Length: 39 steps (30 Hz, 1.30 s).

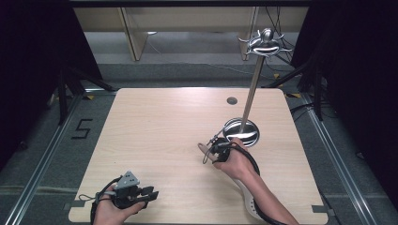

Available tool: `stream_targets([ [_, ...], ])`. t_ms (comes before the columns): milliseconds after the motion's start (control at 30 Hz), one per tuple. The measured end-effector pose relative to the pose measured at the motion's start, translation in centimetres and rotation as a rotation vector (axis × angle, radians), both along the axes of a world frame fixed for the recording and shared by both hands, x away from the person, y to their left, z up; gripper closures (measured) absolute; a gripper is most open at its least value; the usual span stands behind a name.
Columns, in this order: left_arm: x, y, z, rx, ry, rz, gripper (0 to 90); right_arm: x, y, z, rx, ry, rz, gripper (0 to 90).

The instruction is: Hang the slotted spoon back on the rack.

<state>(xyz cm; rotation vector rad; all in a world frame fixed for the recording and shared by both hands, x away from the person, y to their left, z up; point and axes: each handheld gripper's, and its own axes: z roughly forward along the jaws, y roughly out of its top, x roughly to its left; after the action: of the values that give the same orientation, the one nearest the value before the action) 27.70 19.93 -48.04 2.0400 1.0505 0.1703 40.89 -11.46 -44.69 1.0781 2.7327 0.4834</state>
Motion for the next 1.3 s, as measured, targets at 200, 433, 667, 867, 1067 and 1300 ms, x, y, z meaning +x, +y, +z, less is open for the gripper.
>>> stream_targets([
  [200, 0.0, 0.0, 0.0, -0.001, 0.001, 0.001, 67.6, -1.2, -1.5, 1.9, 0.088, -0.052, -0.092, 72.0],
  [433, -0.1, -0.1, -0.1, -0.016, 0.005, 0.014, 67.5, -2.2, -4.4, 3.5, 0.197, -0.188, -0.103, 72.0],
  [667, 0.0, -0.1, -0.1, -0.002, 0.001, 0.007, 67.3, -3.4, -6.5, 4.5, 0.278, -0.289, -0.15, 72.0],
  [867, 0.0, 0.0, -0.1, 0.011, 0.0, 0.002, 67.1, -4.0, -7.9, 5.1, 0.33, -0.364, -0.16, 72.1],
  [1067, 0.0, 0.0, -0.2, 0.012, 0.003, 0.003, 66.9, -5.0, -8.3, 5.7, 0.384, -0.39, -0.217, 72.1],
  [1300, -0.1, 0.1, -0.1, 0.018, 0.009, -0.006, 66.7, -5.4, -9.2, 5.8, 0.424, -0.489, -0.206, 72.1],
])
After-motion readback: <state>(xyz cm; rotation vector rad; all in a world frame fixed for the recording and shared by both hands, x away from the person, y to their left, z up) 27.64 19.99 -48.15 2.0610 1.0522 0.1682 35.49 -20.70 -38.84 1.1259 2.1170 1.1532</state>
